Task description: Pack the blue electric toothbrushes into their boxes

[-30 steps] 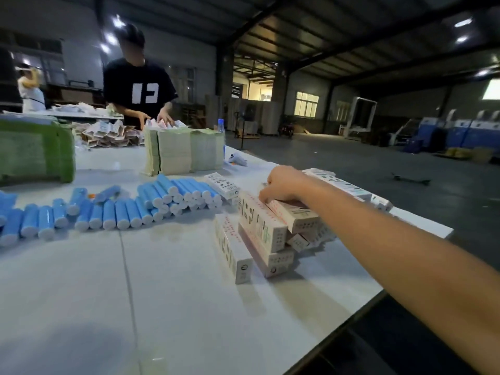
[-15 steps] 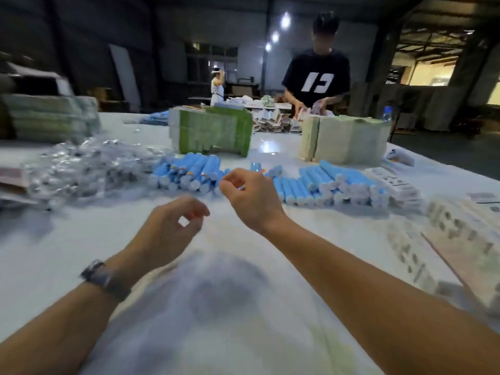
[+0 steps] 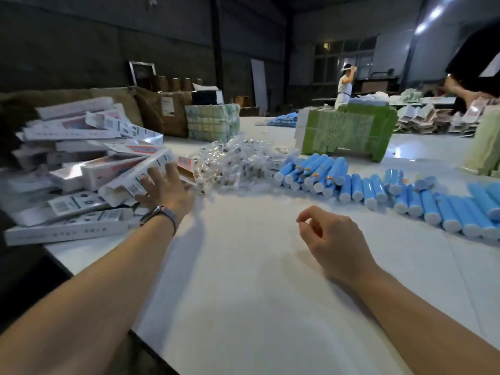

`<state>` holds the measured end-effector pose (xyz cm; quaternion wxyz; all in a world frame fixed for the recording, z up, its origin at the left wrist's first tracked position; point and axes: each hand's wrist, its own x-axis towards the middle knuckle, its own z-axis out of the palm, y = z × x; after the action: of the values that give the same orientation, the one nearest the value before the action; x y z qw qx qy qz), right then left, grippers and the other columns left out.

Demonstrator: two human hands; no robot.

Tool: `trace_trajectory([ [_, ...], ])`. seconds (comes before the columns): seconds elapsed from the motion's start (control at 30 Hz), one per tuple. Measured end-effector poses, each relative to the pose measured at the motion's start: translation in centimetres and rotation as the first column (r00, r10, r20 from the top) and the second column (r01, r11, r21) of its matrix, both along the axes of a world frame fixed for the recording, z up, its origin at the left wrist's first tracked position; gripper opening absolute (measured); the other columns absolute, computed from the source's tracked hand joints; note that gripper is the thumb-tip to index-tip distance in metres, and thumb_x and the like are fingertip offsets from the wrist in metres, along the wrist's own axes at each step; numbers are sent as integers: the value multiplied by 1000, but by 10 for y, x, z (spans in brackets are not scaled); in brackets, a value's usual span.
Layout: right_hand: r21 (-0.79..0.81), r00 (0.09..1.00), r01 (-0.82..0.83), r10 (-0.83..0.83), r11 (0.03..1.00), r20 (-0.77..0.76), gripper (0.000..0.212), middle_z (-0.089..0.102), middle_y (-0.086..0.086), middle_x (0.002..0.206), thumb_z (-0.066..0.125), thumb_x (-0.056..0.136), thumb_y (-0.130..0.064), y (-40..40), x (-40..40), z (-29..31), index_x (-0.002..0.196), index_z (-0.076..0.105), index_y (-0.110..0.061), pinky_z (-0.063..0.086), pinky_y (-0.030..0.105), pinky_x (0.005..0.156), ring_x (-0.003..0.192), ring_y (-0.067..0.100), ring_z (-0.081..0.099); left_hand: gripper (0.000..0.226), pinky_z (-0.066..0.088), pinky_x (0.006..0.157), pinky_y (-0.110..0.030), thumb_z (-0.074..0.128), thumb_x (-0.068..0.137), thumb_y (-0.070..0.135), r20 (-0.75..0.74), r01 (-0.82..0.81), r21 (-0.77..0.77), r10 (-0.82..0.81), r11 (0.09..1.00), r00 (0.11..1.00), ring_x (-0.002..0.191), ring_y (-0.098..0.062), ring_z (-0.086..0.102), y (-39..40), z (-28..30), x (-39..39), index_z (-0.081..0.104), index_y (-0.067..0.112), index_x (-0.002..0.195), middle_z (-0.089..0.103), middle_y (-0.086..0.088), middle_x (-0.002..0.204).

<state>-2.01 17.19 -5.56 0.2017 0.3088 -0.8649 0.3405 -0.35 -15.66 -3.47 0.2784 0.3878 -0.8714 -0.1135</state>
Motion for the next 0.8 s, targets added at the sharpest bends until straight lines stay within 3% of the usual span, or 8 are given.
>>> trace_trajectory([
  [0.1,16,1000,-3,3,1000,1,8,52,-18,61,58,92,-28,1,0,0,94,65,-31,42,33,67,70,17,54,62,24,108,-65,59,88,50,192,-92,10,89,996,977,138,-42,15,-31,-12,9,21,26,131,14,-13,144],
  [0.23,34,1000,-12,12,999,5,10,53,-17,62,57,92,-28,0,-1,0,97,66,-30,43,33,67,72,17,55,48,34,105,-54,57,89,24,181,-124,-177,156,976,971,129,-40,33,-41,-11,6,38,24,133,32,-16,140],
  [0.33,54,1000,-20,20,998,11,11,52,-17,63,56,93,-29,0,-1,0,98,65,-31,44,33,69,73,18,56,36,40,99,-49,51,96,19,194,-93,-300,156,950,969,125,-38,44,-34,-8,0,54,17,132,53,-13,135],
  [0.43,52,1000,-24,24,998,9,11,52,-17,63,56,93,-29,0,-2,0,99,65,-31,47,34,70,73,18,56,28,46,92,-49,54,98,20,83,-42,-293,70,955,994,112,-38,56,-12,0,1,61,15,125,62,-15,121],
  [0.57,22,1000,-22,23,1000,-5,12,52,-17,62,56,94,-27,0,-2,1,100,66,-29,48,35,69,70,17,55,31,50,86,-49,51,99,15,-153,78,-257,-120,963,981,111,-41,58,34,28,17,63,17,127,63,-15,124],
  [0.7,-50,1000,-14,13,999,-13,13,55,-15,63,59,92,-25,0,-2,-2,101,64,-32,51,38,70,67,16,55,27,47,82,-45,54,95,12,-96,219,-336,-265,916,960,107,-36,57,78,64,50,66,22,117,62,-10,118],
  [0.8,-154,997,-37,27,987,-69,39,58,-17,88,69,85,-29,-2,2,1,118,51,-40,52,38,75,80,11,57,23,38,71,-34,56,94,16,-65,373,-391,-429,842,901,89,-23,53,126,79,70,68,27,110,66,-1,109],
])
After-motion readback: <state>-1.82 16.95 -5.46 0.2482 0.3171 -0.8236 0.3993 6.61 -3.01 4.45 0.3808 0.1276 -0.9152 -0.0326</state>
